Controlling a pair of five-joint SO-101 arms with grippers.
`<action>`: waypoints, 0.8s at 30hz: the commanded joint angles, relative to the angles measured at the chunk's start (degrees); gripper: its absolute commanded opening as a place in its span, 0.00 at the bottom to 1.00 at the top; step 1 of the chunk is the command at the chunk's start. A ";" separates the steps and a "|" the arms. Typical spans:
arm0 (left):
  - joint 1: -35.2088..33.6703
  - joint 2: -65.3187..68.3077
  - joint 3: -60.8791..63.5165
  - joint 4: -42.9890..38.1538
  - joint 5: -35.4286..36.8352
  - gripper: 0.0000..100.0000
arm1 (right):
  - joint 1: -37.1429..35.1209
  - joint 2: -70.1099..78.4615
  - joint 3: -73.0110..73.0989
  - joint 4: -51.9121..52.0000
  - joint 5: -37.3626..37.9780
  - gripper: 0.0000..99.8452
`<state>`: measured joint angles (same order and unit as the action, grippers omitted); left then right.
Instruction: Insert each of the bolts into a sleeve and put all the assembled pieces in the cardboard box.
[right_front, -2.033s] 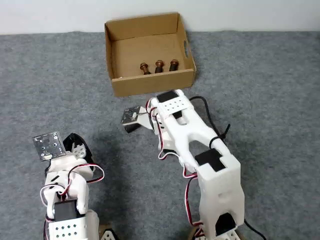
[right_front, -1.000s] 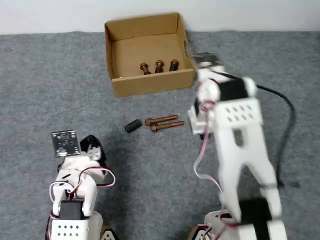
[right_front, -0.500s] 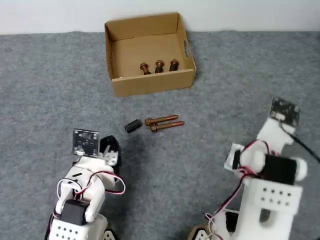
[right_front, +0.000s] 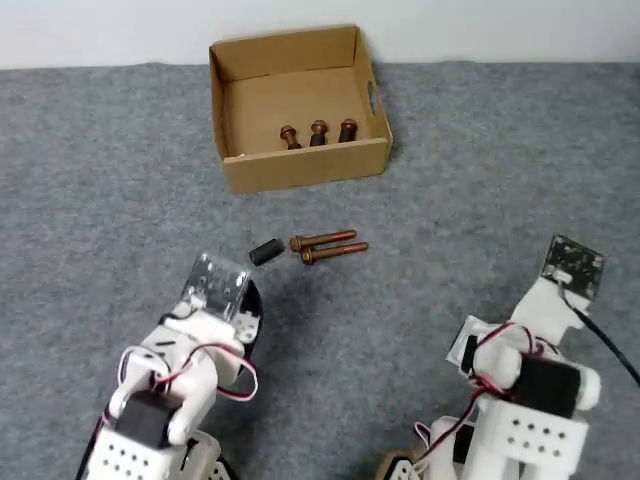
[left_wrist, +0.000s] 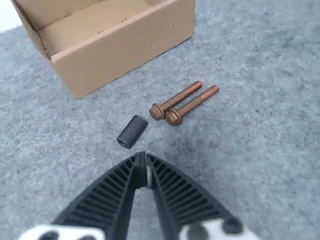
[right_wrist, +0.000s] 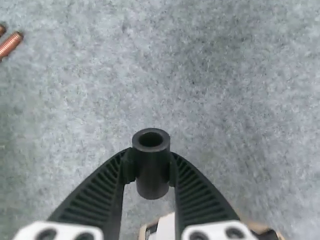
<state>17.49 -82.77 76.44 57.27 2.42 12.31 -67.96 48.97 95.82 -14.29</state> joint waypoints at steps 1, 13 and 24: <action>1.14 13.36 -10.07 0.09 -0.79 0.01 | 0.75 -3.74 0.44 -1.80 -0.35 0.01; 3.16 53.01 -35.21 -0.79 -17.93 0.01 | 0.75 -11.12 2.37 -2.95 -0.44 0.01; 3.16 82.64 -60.79 2.55 -26.37 0.01 | 0.48 -35.91 12.31 -9.19 2.11 0.01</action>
<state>20.66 -6.02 24.13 57.45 -21.93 12.31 -100.48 60.84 88.79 -13.58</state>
